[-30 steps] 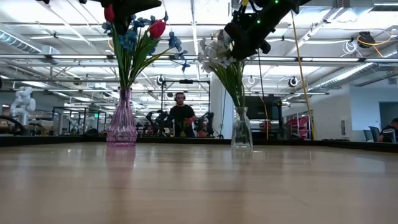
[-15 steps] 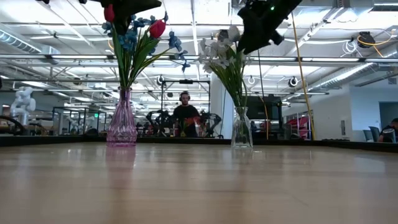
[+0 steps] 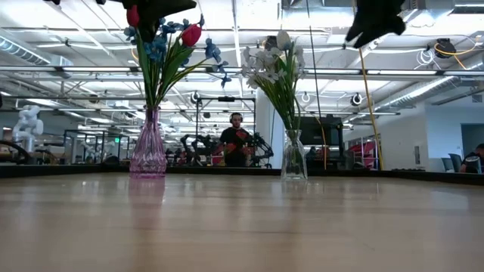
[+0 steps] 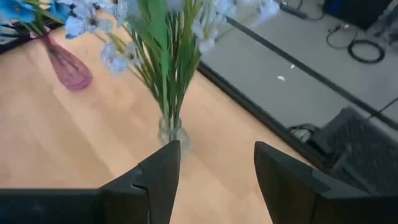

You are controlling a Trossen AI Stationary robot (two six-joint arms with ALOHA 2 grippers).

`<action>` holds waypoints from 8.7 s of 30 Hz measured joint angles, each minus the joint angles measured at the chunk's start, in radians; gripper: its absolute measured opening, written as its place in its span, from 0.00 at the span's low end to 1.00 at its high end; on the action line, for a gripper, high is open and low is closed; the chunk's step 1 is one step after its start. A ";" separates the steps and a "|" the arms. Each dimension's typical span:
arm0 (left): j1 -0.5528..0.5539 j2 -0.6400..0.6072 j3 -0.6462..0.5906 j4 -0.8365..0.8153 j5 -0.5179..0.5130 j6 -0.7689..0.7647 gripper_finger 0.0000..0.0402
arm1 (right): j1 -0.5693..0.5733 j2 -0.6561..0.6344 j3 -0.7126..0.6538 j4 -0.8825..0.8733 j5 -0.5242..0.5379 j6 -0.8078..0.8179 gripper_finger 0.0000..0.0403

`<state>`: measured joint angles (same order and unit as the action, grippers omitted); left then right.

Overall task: Sort flowers into vase by color
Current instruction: Return to Home Position

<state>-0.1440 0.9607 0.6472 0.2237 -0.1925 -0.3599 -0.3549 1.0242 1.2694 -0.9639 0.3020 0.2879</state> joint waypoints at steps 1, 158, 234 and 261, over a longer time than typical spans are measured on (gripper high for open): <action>0.000 0.000 0.000 0.000 -0.001 0.004 0.34 | 0.005 -0.021 0.000 -0.025 0.000 0.018 0.49; 0.061 -0.961 -0.643 -0.135 0.188 0.263 0.34 | 0.370 -1.021 -1.155 0.796 -0.194 -0.182 0.49; 0.062 -0.960 -0.643 -0.178 0.004 0.367 0.34 | 0.276 -1.021 -1.254 0.984 -0.351 -0.169 0.49; 0.062 -0.960 -0.643 -0.179 0.005 0.367 0.34 | 0.276 -1.021 -1.254 0.984 -0.351 -0.169 0.49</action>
<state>-0.0822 0.0006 0.0041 0.0442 -0.1877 0.0071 -0.0788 0.0032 0.0151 0.0196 -0.0490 0.1188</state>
